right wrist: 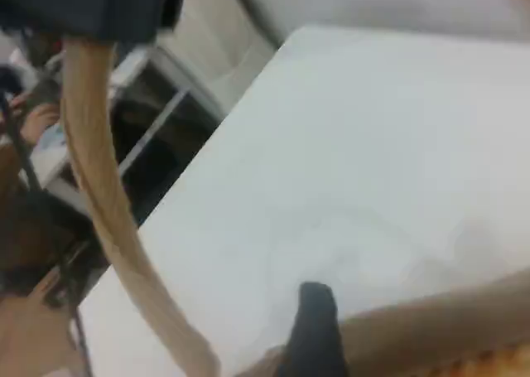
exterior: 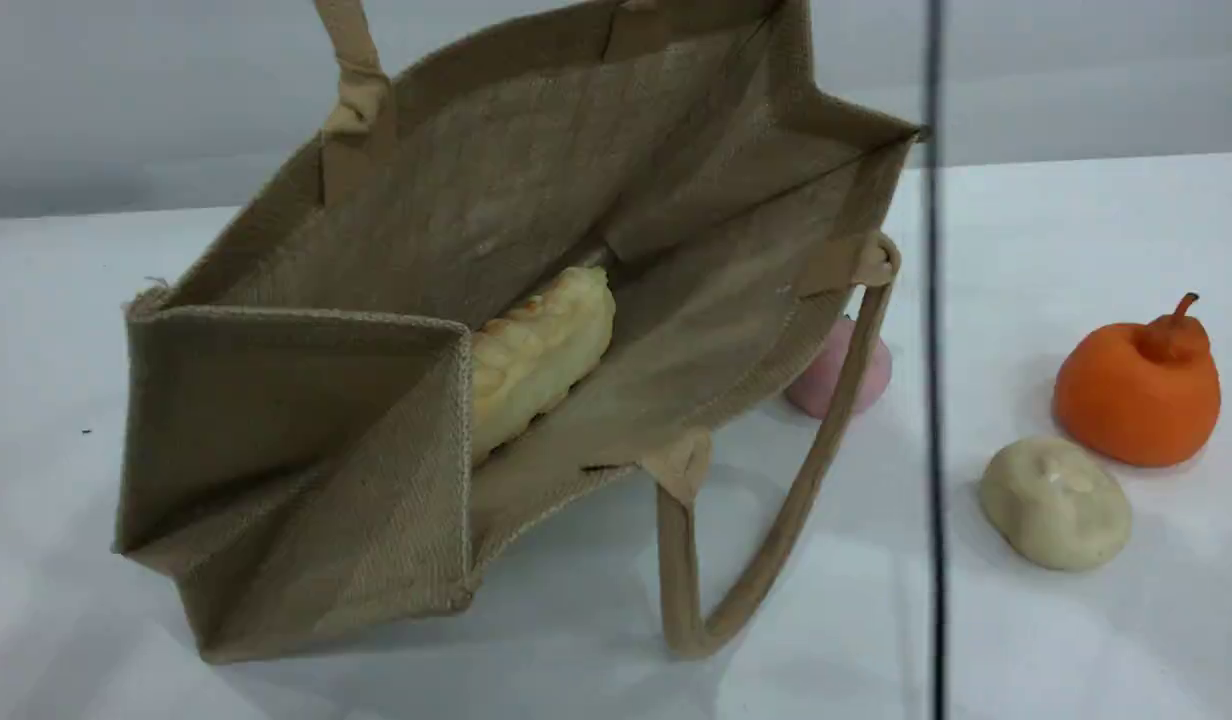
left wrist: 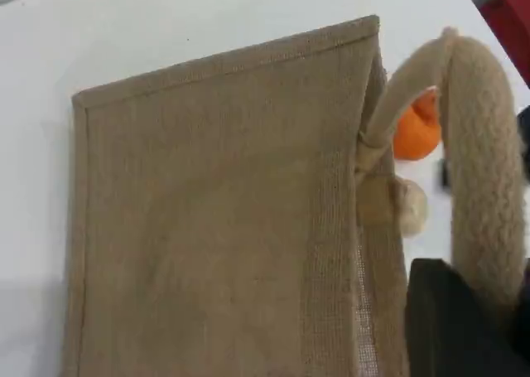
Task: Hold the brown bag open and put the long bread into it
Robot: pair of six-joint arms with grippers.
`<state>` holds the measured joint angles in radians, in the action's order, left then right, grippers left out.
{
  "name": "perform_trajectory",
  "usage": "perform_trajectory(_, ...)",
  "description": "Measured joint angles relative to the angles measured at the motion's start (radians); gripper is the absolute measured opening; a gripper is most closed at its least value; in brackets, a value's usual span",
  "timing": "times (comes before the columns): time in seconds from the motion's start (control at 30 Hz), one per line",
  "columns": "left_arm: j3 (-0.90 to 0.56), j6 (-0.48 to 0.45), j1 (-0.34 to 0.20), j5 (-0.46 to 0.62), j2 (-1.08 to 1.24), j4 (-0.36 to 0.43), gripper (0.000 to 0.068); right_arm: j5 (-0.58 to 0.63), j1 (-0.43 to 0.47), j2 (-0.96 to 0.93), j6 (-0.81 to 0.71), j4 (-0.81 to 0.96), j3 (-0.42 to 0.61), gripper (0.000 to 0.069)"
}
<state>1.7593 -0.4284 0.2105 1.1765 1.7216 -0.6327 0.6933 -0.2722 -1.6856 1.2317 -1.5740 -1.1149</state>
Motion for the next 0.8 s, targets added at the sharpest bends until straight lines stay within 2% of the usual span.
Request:
perform_trajectory(0.13, 0.000, -0.004, -0.037, -0.007, -0.019, -0.008, 0.0085, 0.001, 0.085, 0.079, -0.067, 0.106, 0.001, 0.0517)
perform_trajectory(0.23, 0.000, -0.013, -0.069, -0.007, -0.028, -0.053, 0.0085, 0.010, 0.131, 0.095, -0.092, 0.149, 0.001, 0.0517)
perform_trajectory(0.4, -0.001, -0.021, -0.067, -0.002, -0.018, -0.056, 0.0085, 0.030, 0.153, 0.094, -0.099, 0.168, 0.001, 0.0515)
perform_trajectory(0.47, -0.001, -0.035, -0.067, 0.000, -0.004, -0.081, 0.0085, 0.034, 0.153, 0.093, -0.099, 0.168, 0.001, 0.0515)
perform_trajectory(0.6, -0.002, -0.055, -0.038, 0.007, 0.028, -0.122, 0.0085, 0.033, 0.153, 0.093, -0.099, 0.168, 0.001, 0.0515)
perform_trajectory(0.8, -0.002, -0.104, 0.022, 0.010, 0.088, -0.131, 0.0085, 0.032, 0.153, 0.093, -0.099, 0.168, 0.001, 0.0515)
